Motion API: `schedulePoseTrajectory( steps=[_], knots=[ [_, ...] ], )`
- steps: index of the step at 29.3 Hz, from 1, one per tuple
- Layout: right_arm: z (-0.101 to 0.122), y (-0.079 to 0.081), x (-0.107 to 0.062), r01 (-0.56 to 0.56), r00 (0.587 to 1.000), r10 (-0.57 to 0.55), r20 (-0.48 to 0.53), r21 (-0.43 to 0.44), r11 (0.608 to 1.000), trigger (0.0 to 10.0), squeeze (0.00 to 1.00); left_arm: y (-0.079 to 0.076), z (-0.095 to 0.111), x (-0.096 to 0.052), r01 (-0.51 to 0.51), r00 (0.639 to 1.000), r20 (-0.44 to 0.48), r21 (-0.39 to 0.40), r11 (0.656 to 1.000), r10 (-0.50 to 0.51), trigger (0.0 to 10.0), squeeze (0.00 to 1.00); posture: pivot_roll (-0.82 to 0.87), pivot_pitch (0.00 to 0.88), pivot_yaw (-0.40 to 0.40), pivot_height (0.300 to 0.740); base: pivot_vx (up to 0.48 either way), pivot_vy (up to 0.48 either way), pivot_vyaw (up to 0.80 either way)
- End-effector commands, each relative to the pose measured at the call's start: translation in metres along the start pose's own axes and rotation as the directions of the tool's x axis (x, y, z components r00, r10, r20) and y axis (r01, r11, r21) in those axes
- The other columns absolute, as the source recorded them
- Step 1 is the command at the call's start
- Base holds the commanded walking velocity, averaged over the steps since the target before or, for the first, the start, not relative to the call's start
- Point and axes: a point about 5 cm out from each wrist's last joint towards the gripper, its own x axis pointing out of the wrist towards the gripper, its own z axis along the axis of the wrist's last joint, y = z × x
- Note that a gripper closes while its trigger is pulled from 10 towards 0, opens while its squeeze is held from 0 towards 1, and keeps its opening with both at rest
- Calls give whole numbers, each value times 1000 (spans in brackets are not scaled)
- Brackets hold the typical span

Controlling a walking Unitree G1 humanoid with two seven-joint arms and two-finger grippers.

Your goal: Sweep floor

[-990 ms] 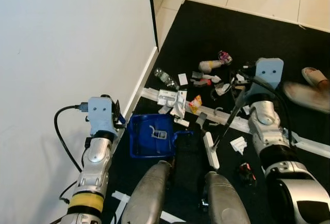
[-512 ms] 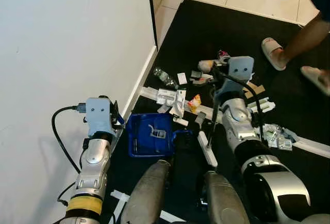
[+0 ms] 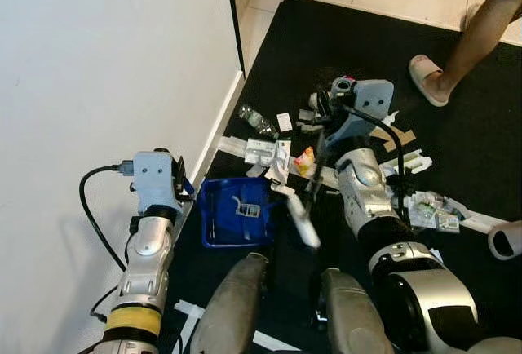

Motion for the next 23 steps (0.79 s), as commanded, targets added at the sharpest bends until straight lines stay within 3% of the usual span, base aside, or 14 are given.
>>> schedulePoseTrajectory(
  steps=[1,8,14,18,20,21,23],
  knots=[
    [10,17,7,-49,997,47,56,40,998,10000,0,4,-22,-9,4,994,-107,55,998,2,10000,0,89,214,12,740,0,0,0],
    [20,31,7,-115,989,107,102,72,991,10000,0,3,-23,-7,5,994,-107,53,999,1,10000,0,82,206,9,740,0,0,0],
    [51,38,0,-207,963,188,192,86,974,10000,0,2,-23,-6,1,994,-105,51,999,5,10000,0,79,202,5,740,0,0,0],
    [66,35,-5,-225,952,211,222,38,974,10000,0,1,-23,-5,0,994,-105,49,999,5,10000,0,70,197,2,740,0,0,0],
    [71,22,-8,-167,960,183,211,-93,982,10000,0,0,-23,-4,0,994,-105,46,999,5,10000,0,49,196,-5,740,0,0,0],
    [73,6,-10,-102,972,138,190,-187,977,10000,0,-1,-23,-3,1,994,-105,43,999,4,10000,0,49,196,-5,740,0,0,0],
    [73,-5,-11,-60,979,102,177,-228,972,10000,0,-2,-24,-3,3,994,-106,41,999,2,10000,0,49,196,-5,740,0,0,0]
  ],
)
